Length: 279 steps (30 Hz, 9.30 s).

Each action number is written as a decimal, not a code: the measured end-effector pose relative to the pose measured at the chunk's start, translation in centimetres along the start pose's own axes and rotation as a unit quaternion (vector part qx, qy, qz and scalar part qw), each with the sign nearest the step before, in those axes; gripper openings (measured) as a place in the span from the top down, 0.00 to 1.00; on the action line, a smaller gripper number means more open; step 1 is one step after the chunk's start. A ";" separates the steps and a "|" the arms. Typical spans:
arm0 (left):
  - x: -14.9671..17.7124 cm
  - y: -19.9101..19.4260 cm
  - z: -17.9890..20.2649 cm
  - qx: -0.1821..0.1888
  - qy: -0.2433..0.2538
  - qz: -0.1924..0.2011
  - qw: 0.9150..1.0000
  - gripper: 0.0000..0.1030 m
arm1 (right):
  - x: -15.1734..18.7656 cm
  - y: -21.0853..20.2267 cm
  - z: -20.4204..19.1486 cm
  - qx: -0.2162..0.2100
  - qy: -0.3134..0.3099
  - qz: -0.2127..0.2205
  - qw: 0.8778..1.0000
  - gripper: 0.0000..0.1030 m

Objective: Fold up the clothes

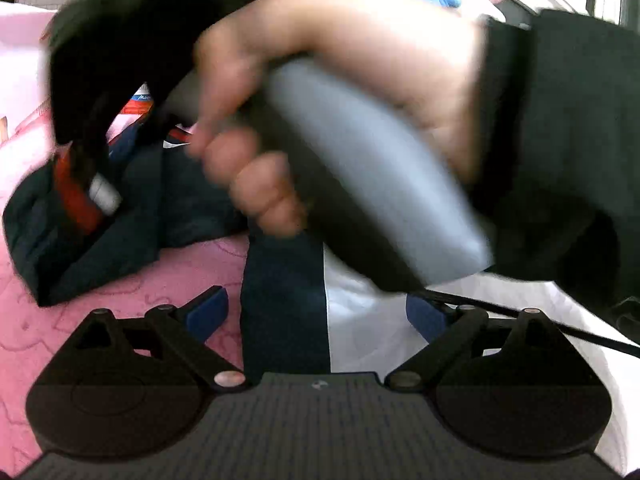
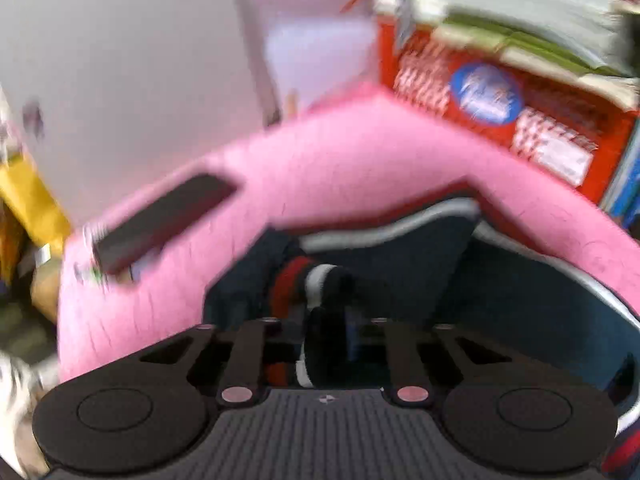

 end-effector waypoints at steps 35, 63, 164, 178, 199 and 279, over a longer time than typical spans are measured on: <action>-5.4 8.3 12.3 -0.041 0.159 -0.034 0.986 0.03 | 27.3 -27.6 21.6 0.420 0.189 -0.009 0.888 0.68; -4.5 11.0 7.6 -0.133 0.180 -0.053 0.973 0.00 | 29.3 -25.5 18.9 0.389 0.189 -0.014 0.902 0.30; 12.4 -7.1 7.0 -0.026 0.036 -0.062 0.997 0.07 | 47.7 -31.6 -7.0 0.276 0.323 0.131 0.896 0.12; 3.1 -17.9 10.3 0.172 0.064 0.078 0.980 0.83 | 38.8 -42.5 -10.9 0.135 0.264 0.262 0.918 0.73; -3.7 4.5 8.4 -0.058 0.163 -0.011 0.985 0.61 | 32.3 -38.1 -11.9 0.350 -0.143 0.039 0.925 0.17; -9.7 15.3 8.6 -0.133 0.208 0.010 0.969 0.17 | 24.5 -25.6 21.5 0.429 0.191 0.103 0.877 0.15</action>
Point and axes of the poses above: each gripper's, at about its wrist camera, not at the fingertips, and y roughly the way its jaws point, z to its right, x to its underside, the point moved 2 cm from there along y, roughly the way its jaws point, and after that the axes turned 5 degrees about -y, right-handed, at the moved point
